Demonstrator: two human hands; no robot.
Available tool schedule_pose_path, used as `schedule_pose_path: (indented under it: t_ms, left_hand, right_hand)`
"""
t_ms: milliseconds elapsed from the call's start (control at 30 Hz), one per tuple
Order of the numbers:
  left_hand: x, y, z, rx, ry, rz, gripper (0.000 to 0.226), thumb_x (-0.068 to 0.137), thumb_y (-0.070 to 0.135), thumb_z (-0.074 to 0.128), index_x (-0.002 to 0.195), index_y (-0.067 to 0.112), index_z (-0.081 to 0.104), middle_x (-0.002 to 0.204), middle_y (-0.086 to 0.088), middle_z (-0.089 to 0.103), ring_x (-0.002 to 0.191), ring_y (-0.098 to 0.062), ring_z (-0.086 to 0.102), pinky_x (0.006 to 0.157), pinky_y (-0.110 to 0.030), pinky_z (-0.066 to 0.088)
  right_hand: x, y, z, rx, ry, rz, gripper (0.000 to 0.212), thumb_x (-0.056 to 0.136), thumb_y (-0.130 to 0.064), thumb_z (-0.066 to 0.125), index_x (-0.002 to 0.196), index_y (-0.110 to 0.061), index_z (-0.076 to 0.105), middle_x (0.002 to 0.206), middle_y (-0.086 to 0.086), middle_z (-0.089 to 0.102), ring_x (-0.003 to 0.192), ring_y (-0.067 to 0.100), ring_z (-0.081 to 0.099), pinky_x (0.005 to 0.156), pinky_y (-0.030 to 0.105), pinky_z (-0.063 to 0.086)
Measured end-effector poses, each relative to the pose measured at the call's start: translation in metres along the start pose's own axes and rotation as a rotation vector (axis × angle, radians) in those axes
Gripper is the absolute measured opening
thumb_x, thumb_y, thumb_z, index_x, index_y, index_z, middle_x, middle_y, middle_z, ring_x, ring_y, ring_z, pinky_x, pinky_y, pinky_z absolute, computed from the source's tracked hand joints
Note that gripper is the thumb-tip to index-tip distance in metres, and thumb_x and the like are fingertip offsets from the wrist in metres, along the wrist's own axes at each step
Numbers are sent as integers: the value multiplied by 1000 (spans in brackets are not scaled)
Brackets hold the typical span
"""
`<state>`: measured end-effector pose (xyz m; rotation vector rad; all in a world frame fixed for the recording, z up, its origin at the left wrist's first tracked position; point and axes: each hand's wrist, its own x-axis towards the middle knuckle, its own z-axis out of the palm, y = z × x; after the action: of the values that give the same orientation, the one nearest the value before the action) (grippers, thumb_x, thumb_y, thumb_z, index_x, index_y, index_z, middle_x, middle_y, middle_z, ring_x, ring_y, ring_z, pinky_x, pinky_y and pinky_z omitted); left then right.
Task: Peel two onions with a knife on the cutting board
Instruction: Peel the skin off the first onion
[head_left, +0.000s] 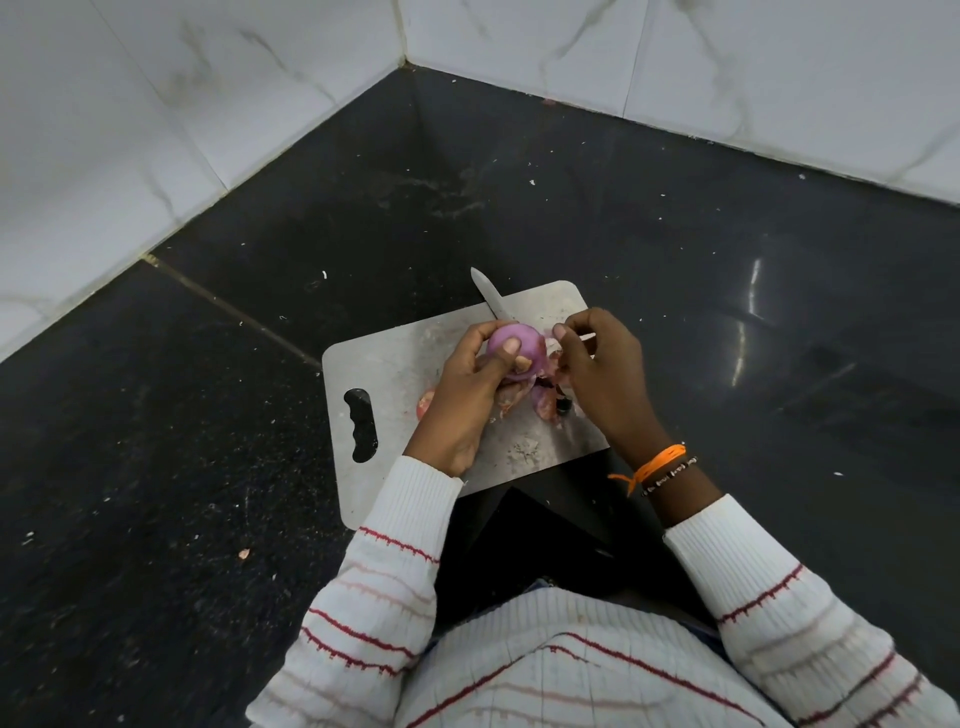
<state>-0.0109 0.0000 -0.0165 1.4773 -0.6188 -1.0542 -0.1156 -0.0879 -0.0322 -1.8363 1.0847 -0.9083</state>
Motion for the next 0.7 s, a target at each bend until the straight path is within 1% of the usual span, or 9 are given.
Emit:
schedule_pose_path:
  t_ms: [33,100,167,233,300,333,400,467,700]
  left_hand:
    - [0,1,-1,-16,0,-5,23,96,27,51,118,22,56,125,-8,57,114,-22,59,95,-35,52]
    - [0,2,-3,-44,1,-14,22,96,26,51,117,23,56,126,-8,57,115,-22,59,96,-35,51]
    - [0,3,-4,-55,3,-17,24,96,25,51,119,20,56,126,-8,57,115,-22,59,95,-35,52]
    - [-1,3,-1,-81,6,-23,26,96,22,51,121,16,55,125,-9,57,110,-21,62,90,-31,55]
    - [-2,3,1,-98,11,-28,28,96,20,51,122,13,54,124,-10,58,108,-20,63,88,-30,55]
    - [-3,3,2,-87,17,-26,29,96,21,52,123,12,54,124,-10,59,109,-21,63,90,-32,55]
    - [-4,3,2,-49,29,-21,30,95,24,52,124,14,54,124,-9,59,111,-20,62,95,-36,52]
    - [-5,3,3,-33,36,-25,31,95,25,53,124,15,54,124,-8,60,112,-20,61,96,-37,52]
    - [-6,1,5,-15,41,-24,33,94,25,53,125,14,55,125,-9,60,112,-23,62,96,-39,52]
  right_hand:
    - [1,3,-2,-25,8,8,11,90,-11,58,79,-13,55,83,0,56,74,13,51,64,18,38]
    - [1,8,-5,-57,-6,23,11,86,-8,62,78,-12,57,83,1,57,69,7,51,60,7,38]
    - [-1,8,-6,-38,-25,24,10,84,0,61,81,-10,63,85,-1,61,71,3,54,63,3,42]
    - [-3,3,-6,-5,-25,-8,17,86,4,56,89,-7,69,88,-4,63,77,3,59,71,6,47]
    - [-5,-5,-5,43,-19,-37,18,88,-1,55,93,-7,71,86,-6,65,80,5,62,76,12,50]
    - [-7,-8,-5,65,-14,-44,15,88,-5,57,93,-8,71,84,-8,65,79,4,63,75,13,50]
    - [-9,-13,-5,99,-2,-53,10,85,-11,63,91,-10,71,79,-11,65,74,-2,63,72,10,49]
    - [-10,-14,-5,107,5,-50,9,82,-13,67,89,-11,72,77,-11,65,72,-6,63,69,8,49]
    - [-11,-15,-8,101,-23,-28,11,78,-14,69,88,-12,72,75,-9,67,69,-2,65,67,11,52]
